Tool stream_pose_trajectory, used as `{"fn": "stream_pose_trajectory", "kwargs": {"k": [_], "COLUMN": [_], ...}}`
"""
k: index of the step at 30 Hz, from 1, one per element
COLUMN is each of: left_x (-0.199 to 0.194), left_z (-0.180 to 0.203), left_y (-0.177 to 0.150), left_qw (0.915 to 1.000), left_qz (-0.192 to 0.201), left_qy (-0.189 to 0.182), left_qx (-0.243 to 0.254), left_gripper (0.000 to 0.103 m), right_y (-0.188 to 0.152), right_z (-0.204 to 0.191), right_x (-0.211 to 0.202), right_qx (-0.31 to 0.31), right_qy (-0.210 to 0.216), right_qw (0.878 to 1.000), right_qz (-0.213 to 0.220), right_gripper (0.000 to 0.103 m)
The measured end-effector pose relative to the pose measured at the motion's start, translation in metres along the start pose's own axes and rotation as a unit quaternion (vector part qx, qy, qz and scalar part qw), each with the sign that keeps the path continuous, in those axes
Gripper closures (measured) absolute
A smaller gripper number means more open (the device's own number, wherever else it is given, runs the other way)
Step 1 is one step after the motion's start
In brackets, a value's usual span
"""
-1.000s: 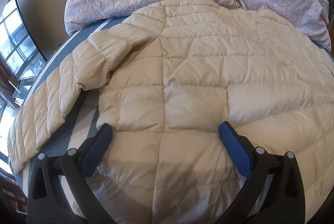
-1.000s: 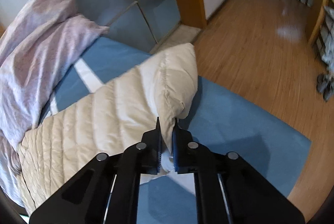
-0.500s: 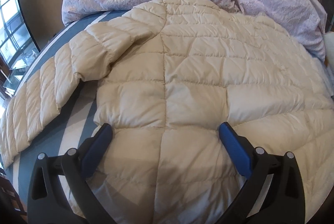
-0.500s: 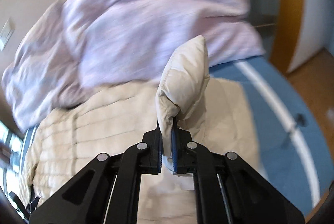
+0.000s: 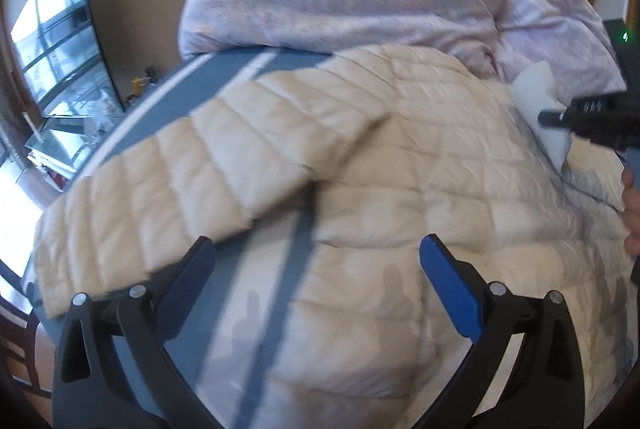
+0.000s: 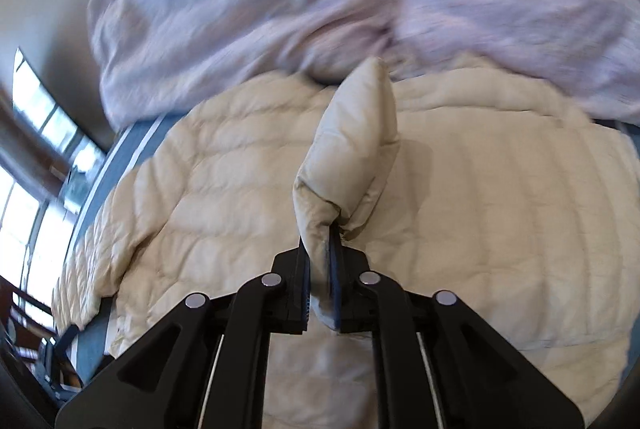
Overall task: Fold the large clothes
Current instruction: 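Lay the held sleeve across the jacket back and open the right tool, then grasp the cuff of the other sleeve with the left tool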
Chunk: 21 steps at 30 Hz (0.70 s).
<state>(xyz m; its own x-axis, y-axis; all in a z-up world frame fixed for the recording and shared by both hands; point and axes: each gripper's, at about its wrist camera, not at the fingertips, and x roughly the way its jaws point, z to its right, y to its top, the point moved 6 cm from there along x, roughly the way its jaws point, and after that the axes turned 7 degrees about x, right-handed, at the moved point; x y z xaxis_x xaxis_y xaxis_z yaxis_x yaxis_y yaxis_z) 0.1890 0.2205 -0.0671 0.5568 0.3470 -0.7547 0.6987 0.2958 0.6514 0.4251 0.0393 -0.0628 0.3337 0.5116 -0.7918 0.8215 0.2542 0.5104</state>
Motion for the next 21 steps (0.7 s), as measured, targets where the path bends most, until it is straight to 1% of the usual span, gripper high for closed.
{"fn": "stream_pose_trajectory", "kwargs": {"k": [1, 2, 3, 4, 6, 8, 9, 10, 11, 12, 13, 15, 17, 20, 21], "left_x": [-0.001, -0.002, -0.002, -0.003, -0.003, -0.003, -0.004, -0.004, -0.005, -0.007, -0.008, -0.012, -0.017, -0.022, -0.023], "left_z": [-0.006, -0.013, -0.020, -0.025, -0.040, -0.054, -0.061, -0.067, -0.075, -0.082, -0.087, -0.101, -0.115, -0.131, -0.137], "left_y": [0.001, 0.002, 0.002, 0.003, 0.003, 0.002, 0.002, 0.001, 0.001, 0.000, -0.001, -0.002, -0.004, -0.008, -0.009], "left_qw": [1.0000, 0.9999, 0.9998, 0.9996, 0.9990, 0.9984, 0.9981, 0.9979, 0.9975, 0.9970, 0.9966, 0.9953, 0.9938, 0.9918, 0.9911], "left_qz": [0.001, 0.001, 0.001, 0.001, 0.001, 0.000, 0.000, 0.000, -0.001, 0.000, 0.000, 0.001, 0.000, -0.003, -0.005], "left_qy": [0.005, 0.011, 0.018, 0.026, 0.042, 0.053, 0.056, 0.059, 0.062, 0.066, 0.070, 0.081, 0.094, 0.107, 0.111], "left_qx": [-0.002, -0.005, -0.007, -0.009, -0.013, -0.019, -0.024, -0.028, -0.035, -0.040, -0.045, -0.053, -0.060, -0.071, -0.074], "left_gripper": [0.002, 0.002, 0.002, 0.002, 0.002, 0.002, 0.002, 0.002, 0.002, 0.002, 0.002, 0.002, 0.002, 0.002, 0.002], "right_y": [-0.003, -0.007, -0.009, -0.009, -0.005, 0.005, 0.013, 0.017, 0.022, 0.025, 0.025, 0.020, 0.011, 0.002, 0.000], "right_z": [-0.009, -0.016, -0.023, -0.026, -0.035, -0.034, -0.025, -0.018, -0.006, 0.007, 0.017, 0.028, 0.032, 0.020, 0.012], "right_x": [0.006, 0.009, 0.008, 0.005, -0.007, -0.031, -0.045, -0.050, -0.053, -0.050, -0.043, -0.025, -0.003, 0.015, 0.021], "right_qx": [-0.008, -0.013, -0.019, -0.025, -0.040, -0.036, -0.025, -0.018, -0.012, -0.008, -0.004, 0.003, 0.011, 0.004, -0.005], "right_qy": [0.003, 0.014, 0.024, 0.028, 0.039, 0.052, 0.045, 0.032, 0.001, -0.035, -0.064, -0.090, -0.095, -0.094, -0.099], "right_qw": [1.000, 1.000, 0.999, 0.999, 0.998, 0.997, 0.997, 0.996, 0.996, 0.995, 0.994, 0.994, 0.995, 0.995, 0.995], "right_qz": [-0.013, -0.025, -0.029, -0.025, 0.000, 0.039, 0.063, 0.077, 0.090, 0.093, 0.088, 0.067, 0.038, 0.021, 0.018], "right_gripper": [0.076, 0.054, 0.039, 0.038, 0.038, 0.038, 0.038, 0.038, 0.038, 0.038, 0.038, 0.038, 0.038, 0.037, 0.033]}}
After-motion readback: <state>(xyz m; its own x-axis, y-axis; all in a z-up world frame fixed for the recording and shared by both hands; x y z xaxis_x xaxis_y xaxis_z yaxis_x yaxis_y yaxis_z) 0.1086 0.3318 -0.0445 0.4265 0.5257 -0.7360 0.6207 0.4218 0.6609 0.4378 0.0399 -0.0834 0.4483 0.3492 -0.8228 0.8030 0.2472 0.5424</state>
